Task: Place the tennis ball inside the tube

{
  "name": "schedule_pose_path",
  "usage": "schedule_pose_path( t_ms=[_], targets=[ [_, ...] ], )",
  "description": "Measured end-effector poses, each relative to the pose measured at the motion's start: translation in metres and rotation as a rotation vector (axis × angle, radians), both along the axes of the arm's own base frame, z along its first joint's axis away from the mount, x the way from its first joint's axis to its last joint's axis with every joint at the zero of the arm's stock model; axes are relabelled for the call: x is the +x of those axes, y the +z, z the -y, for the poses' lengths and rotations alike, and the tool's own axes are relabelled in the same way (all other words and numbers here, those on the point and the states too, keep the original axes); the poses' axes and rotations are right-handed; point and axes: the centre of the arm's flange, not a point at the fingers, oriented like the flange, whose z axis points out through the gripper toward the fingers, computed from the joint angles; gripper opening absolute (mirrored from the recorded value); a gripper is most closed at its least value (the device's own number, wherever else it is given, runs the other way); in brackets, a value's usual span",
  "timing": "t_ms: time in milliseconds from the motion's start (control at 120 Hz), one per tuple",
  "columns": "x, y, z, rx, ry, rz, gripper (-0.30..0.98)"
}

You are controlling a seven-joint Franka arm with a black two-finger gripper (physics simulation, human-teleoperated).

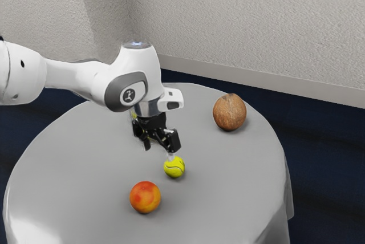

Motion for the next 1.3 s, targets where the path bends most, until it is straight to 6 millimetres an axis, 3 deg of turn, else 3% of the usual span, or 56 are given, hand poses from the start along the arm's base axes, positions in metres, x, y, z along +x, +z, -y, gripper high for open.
schedule_pose_path(
  t_ms=[150, 358, 808, 925, 1133, 1300],
  targets=[
    [0.030, -0.027, -0.010, -0.021, 0.009, 0.013, 0.69],
    [0.053, -0.057, -0.008, -0.030, -0.012, 0.015, 0.69],
    [0.059, -0.113, -0.008, -0.040, -0.026, -0.050, 0.69],
    [0.062, -0.117, -0.008, -0.043, -0.028, -0.052, 0.67],
    [0.064, -0.114, -0.006, -0.044, -0.035, -0.048, 0.45],
    [0.064, -0.110, -0.003, -0.040, -0.040, -0.042, 0.35]
  ],
)
